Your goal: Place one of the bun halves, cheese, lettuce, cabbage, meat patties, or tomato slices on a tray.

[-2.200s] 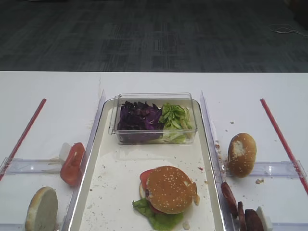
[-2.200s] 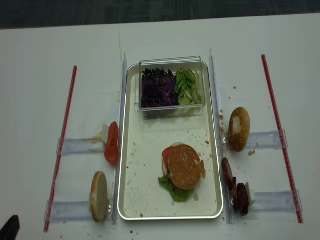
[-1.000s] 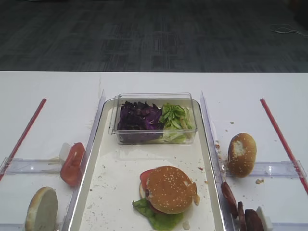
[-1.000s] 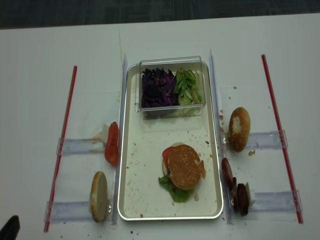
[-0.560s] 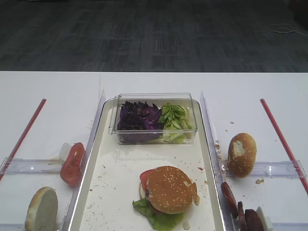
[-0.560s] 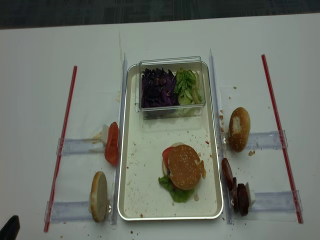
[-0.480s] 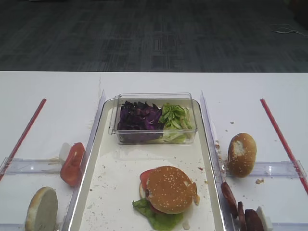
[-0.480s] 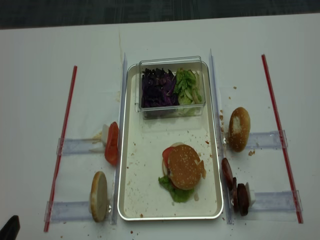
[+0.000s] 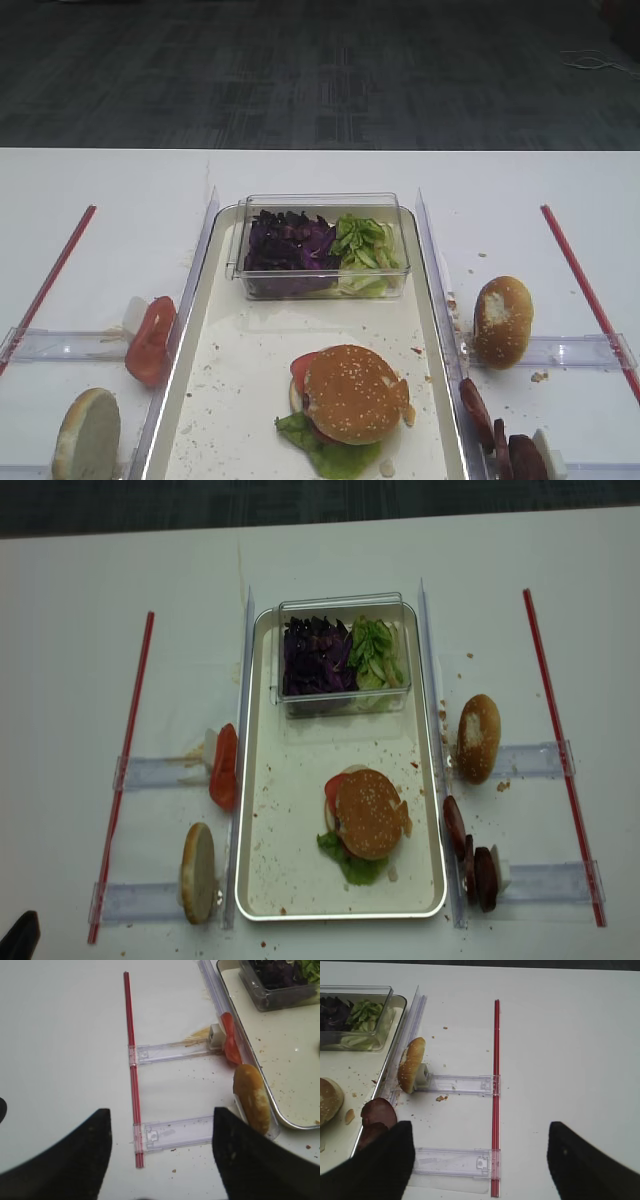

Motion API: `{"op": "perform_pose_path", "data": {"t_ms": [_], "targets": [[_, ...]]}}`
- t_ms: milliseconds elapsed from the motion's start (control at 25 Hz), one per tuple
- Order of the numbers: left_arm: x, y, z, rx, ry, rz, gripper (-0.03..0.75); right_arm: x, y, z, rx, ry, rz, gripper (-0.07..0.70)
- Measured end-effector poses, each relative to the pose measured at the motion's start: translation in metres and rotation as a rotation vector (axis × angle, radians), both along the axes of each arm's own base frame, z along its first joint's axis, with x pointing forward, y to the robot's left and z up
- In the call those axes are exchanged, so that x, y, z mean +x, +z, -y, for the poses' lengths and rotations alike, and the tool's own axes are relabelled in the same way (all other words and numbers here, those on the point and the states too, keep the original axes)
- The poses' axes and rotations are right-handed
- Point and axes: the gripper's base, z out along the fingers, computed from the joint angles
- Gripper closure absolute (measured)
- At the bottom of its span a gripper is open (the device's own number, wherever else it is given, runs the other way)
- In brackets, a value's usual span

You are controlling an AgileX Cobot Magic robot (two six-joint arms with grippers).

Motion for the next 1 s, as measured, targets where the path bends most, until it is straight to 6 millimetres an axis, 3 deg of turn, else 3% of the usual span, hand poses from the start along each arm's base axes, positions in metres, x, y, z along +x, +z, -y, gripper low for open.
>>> {"op": "perform_pose_path", "data": {"t_ms": [1000], "targets": [[0.0, 0.0, 0.0, 0.0, 0.0, 0.0, 0.278, 0.0, 0.0, 0.0, 0.0, 0.0, 0.0, 0.05]]}}
